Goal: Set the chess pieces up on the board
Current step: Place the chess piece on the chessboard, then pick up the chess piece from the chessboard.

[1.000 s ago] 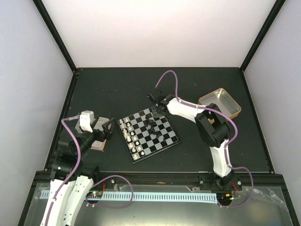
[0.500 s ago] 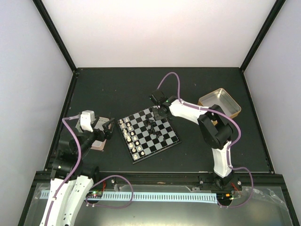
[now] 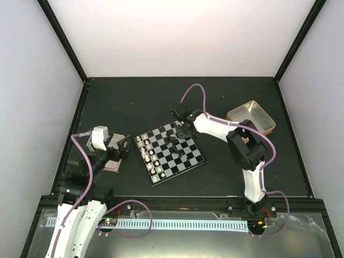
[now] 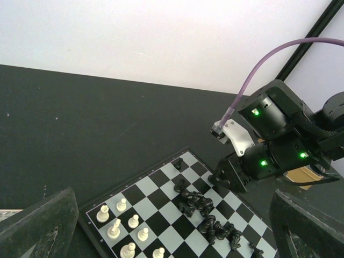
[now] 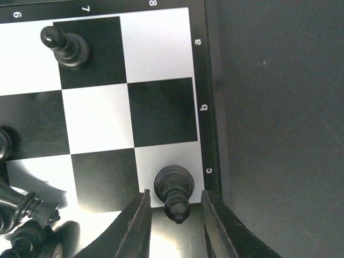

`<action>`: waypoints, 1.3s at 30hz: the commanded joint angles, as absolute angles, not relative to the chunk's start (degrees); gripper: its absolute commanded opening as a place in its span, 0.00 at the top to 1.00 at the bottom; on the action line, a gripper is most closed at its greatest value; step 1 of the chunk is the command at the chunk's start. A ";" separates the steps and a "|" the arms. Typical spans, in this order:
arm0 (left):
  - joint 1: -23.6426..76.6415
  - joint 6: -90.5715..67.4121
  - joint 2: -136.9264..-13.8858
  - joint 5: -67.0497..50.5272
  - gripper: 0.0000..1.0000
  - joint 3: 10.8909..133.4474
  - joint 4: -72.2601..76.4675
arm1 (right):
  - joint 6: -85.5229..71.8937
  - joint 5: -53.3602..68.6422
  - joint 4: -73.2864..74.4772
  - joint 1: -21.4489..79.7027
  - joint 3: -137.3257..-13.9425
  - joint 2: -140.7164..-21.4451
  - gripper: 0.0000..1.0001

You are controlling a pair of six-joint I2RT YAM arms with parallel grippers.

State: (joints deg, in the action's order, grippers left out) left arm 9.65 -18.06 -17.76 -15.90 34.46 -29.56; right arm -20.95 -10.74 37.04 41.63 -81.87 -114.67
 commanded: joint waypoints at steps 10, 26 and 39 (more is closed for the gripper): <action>9.51 -18.09 -18.36 -16.15 0.01 34.89 -29.88 | -20.48 -8.66 37.60 41.36 -84.84 -108.13 0.61; 9.54 -18.09 -18.15 -15.98 0.01 34.89 -29.88 | -20.72 -3.08 34.02 45.57 -87.65 -110.21 0.62; 9.50 -18.13 -18.10 -15.99 0.01 34.89 -29.83 | -20.84 -2.91 34.39 46.89 -91.79 -118.07 0.63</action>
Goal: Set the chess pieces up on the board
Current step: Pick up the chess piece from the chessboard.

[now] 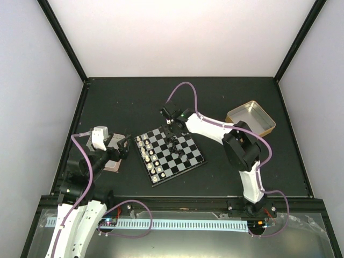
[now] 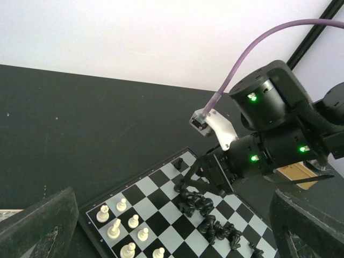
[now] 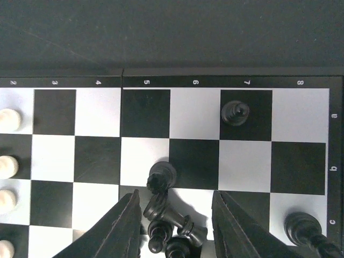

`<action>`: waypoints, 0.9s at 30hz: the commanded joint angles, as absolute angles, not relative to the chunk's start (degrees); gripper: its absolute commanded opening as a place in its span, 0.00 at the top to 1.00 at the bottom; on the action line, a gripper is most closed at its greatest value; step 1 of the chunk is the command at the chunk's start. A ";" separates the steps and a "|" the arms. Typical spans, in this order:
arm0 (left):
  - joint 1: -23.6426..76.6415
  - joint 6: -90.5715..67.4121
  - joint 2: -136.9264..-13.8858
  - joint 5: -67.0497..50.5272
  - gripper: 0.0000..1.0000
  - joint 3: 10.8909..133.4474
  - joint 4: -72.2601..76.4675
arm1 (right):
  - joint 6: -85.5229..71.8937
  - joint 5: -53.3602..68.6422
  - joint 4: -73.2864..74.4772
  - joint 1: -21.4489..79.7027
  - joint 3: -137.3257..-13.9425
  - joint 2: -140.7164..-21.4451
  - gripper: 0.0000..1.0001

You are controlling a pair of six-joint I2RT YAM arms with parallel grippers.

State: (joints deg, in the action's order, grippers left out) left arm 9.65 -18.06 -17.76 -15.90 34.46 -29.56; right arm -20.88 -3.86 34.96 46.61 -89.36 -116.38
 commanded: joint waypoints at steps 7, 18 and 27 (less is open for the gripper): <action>9.50 -18.04 -17.97 -15.90 0.01 34.89 -29.97 | -20.69 -2.54 34.07 47.11 -93.88 -121.16 0.67; 9.53 -18.03 -18.18 -15.91 0.01 34.89 -29.97 | -20.57 -3.08 35.99 47.12 -95.59 -123.34 0.77; 9.51 -18.10 -18.26 -15.91 0.01 34.89 -30.01 | -20.92 -4.54 33.44 47.14 -94.31 -120.99 0.90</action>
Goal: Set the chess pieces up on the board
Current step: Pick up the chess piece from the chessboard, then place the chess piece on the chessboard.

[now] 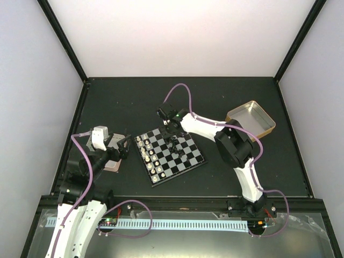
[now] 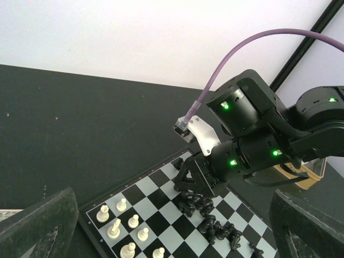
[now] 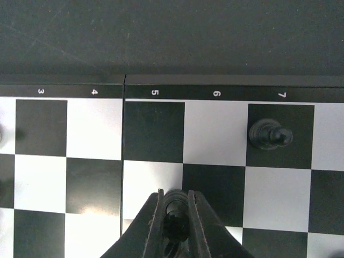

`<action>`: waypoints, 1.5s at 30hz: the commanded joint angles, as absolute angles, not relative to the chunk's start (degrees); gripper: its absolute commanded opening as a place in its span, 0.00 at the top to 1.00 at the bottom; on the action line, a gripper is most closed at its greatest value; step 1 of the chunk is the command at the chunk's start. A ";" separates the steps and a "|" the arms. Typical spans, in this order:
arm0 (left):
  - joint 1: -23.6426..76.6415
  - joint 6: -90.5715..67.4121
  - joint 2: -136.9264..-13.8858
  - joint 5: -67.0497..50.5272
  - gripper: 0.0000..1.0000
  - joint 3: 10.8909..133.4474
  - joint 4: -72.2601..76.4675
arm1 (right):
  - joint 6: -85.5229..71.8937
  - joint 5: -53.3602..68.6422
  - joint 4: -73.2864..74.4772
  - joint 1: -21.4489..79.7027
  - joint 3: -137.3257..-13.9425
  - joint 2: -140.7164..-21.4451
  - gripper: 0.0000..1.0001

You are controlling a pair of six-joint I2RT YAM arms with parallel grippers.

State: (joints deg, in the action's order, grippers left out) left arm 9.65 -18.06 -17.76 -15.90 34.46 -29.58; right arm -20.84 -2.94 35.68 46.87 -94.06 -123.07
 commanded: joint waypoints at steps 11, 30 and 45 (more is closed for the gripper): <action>9.49 -18.01 -18.37 -15.82 0.01 34.89 -29.96 | -21.63 -9.43 27.81 45.93 -89.25 -111.57 0.93; 9.49 -18.04 -18.30 -15.73 0.01 34.89 -29.97 | -20.80 -7.15 33.25 38.37 -93.82 -120.31 0.92; 9.50 -18.03 -18.21 -15.73 0.01 34.89 -29.96 | -19.72 -7.70 33.64 38.35 -96.68 -124.96 0.89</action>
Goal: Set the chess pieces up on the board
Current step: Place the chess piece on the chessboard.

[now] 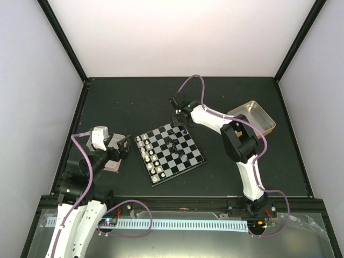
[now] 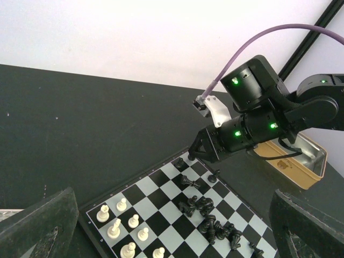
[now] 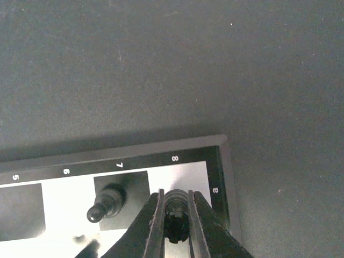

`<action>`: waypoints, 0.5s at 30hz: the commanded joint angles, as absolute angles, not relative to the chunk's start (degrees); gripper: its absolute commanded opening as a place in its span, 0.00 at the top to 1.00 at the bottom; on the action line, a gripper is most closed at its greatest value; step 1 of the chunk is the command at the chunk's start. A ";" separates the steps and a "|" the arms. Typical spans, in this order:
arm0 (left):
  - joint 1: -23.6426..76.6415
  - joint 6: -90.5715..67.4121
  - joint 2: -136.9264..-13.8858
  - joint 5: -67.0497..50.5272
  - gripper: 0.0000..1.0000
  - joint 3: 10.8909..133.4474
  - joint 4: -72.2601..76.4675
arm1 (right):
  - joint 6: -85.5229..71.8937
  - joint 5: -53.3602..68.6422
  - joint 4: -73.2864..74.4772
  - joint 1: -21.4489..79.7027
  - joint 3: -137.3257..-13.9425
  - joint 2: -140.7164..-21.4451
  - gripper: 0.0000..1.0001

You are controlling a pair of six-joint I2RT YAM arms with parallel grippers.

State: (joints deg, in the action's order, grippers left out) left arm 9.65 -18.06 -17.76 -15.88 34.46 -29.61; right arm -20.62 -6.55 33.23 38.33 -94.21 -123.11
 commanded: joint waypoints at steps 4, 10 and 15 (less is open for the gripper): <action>9.58 -18.08 -18.19 -15.73 0.01 34.89 -29.97 | -19.67 -8.37 34.05 38.33 -96.91 -125.46 0.86; 9.49 -18.04 -18.19 -15.73 0.01 34.89 -29.97 | -19.56 -8.35 34.69 38.37 -97.16 -125.22 0.79; 9.51 -18.04 -18.19 -15.73 0.01 34.89 -29.97 | -19.34 -7.96 35.98 38.33 -97.06 -123.34 0.72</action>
State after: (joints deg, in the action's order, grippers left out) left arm 9.65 -18.06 -17.76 -15.88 34.46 -29.61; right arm -19.64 -7.20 34.28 38.33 -95.77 -124.55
